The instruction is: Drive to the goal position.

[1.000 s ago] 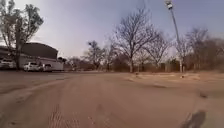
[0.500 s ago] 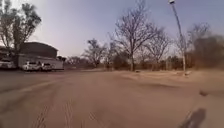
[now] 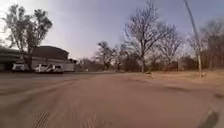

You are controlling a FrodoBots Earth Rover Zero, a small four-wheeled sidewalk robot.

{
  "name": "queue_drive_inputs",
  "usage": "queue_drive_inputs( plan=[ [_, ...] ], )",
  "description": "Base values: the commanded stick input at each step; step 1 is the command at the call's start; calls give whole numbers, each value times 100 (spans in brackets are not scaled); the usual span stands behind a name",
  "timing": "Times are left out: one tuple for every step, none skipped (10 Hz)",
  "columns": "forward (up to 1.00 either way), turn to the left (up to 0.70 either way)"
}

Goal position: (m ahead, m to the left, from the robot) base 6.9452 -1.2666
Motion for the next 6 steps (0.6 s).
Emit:
queue_drive_inputs(
  plan=[
    [70,0],
    [70,0],
    [70,0],
    [70,0],
    [70,0],
    [70,0]
  ],
)
